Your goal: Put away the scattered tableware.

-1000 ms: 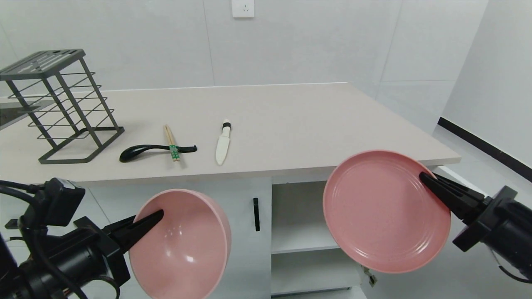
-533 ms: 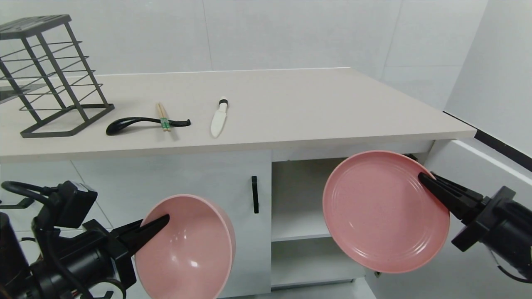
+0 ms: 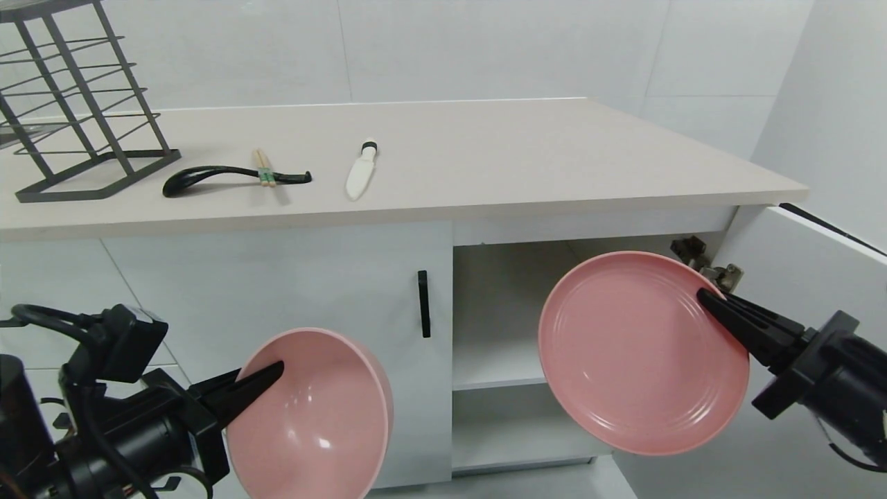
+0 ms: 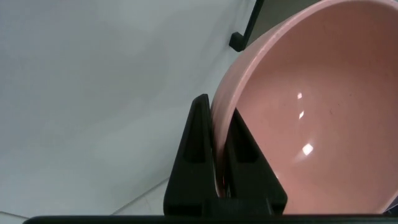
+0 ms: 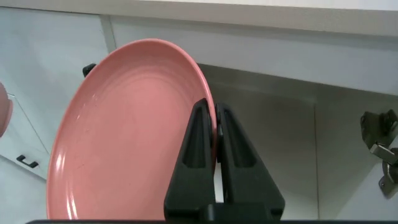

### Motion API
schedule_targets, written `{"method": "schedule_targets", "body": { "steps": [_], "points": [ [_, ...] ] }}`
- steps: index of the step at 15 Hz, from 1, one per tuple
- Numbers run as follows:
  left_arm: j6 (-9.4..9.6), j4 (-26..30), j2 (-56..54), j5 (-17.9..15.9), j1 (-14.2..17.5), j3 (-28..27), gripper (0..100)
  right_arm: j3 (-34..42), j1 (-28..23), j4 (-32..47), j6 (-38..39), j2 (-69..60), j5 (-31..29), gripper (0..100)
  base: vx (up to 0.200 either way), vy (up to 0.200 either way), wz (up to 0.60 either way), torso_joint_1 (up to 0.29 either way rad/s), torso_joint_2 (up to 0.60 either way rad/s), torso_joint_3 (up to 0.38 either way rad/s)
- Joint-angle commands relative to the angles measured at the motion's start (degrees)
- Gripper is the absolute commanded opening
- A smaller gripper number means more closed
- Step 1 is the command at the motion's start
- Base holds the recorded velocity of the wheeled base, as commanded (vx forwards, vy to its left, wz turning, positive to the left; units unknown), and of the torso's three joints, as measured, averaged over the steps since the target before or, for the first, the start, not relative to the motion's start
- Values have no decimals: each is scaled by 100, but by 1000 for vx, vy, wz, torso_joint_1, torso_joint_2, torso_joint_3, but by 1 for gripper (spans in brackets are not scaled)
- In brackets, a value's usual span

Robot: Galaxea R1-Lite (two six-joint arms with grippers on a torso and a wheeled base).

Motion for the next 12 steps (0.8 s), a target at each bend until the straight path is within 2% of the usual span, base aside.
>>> {"method": "schedule_targets", "body": {
  "steps": [1,3,4,5,6,7,8,12],
  "points": [
    [12,29,61,1,-1,0,0,9,-25,-6,2,112,1,0,0,0,0,0,0,0],
    [30,29,122,-17,-9,114,0,9,-43,-6,37,367,-87,0,200,0,0,-2,5,5],
    [179,29,131,-17,-62,167,0,18,-34,-6,46,499,-236,0,200,0,0,-7,2,17],
    [346,11,149,-17,-124,237,0,18,-8,12,46,578,-359,0,0,0,0,0,0,0],
    [698,11,166,-8,-212,342,0,18,27,152,55,675,-464,0,0,0,0,0,0,0],
    [900,37,166,-8,-264,386,0,18,71,275,63,675,-464,0,0,0,0,0,0,0],
    [988,29,210,-8,-273,413,0,18,177,390,81,648,-473,0,0,0,0,0,0,0],
    [996,11,237,-8,-273,421,0,18,520,838,99,640,-667,0,0,0,0,0,0,0]
  ]
}}
